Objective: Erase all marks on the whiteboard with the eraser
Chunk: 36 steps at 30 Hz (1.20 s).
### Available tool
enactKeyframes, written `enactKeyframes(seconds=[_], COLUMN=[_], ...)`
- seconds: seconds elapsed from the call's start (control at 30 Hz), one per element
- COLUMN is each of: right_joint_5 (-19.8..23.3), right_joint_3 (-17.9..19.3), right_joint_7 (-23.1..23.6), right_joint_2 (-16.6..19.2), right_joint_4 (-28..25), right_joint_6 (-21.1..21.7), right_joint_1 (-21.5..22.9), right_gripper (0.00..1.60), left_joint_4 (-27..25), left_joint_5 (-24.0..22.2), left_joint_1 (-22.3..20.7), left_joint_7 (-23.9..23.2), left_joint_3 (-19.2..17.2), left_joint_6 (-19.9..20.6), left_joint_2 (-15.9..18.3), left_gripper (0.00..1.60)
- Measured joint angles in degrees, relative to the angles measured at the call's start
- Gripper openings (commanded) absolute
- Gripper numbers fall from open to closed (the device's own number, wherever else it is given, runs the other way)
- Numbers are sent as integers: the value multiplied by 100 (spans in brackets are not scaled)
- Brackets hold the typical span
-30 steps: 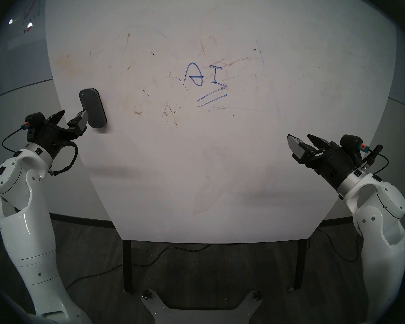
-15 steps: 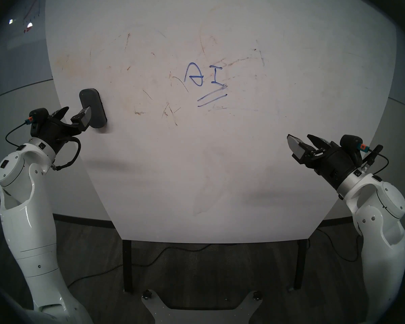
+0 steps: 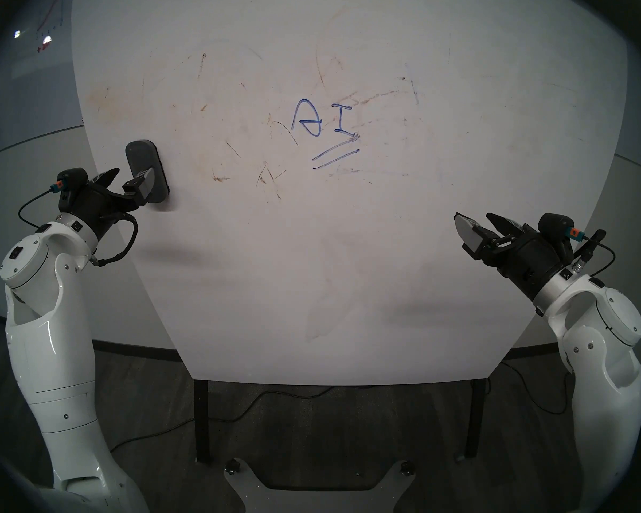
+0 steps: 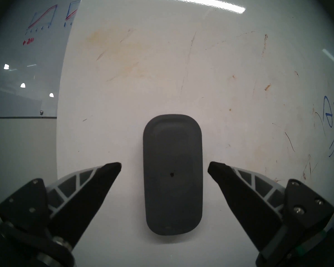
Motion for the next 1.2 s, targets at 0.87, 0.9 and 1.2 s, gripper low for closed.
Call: enactKeyframes(seconds=[0.87, 0.9, 1.2], right_joint_5=[-7, -7, -9], right_joint_3=[1, 1, 1], right_joint_7=[5, 5, 7], right_joint_2=[-6, -6, -8], right_joint_4=[0, 0, 0], right_joint_6=[5, 5, 6], right_joint_1=[1, 1, 2], right_gripper=[160, 160, 160], left_joint_4=[356, 356, 392], left_joint_5=[-19, -20, -20], left_joint_1=[-213, -215, -251], left_joint_7=[64, 56, 39], left_joint_3=[275, 280, 306], left_joint_6=[151, 149, 140], left_joint_2=[107, 108, 116], left_gripper=[149, 143, 103])
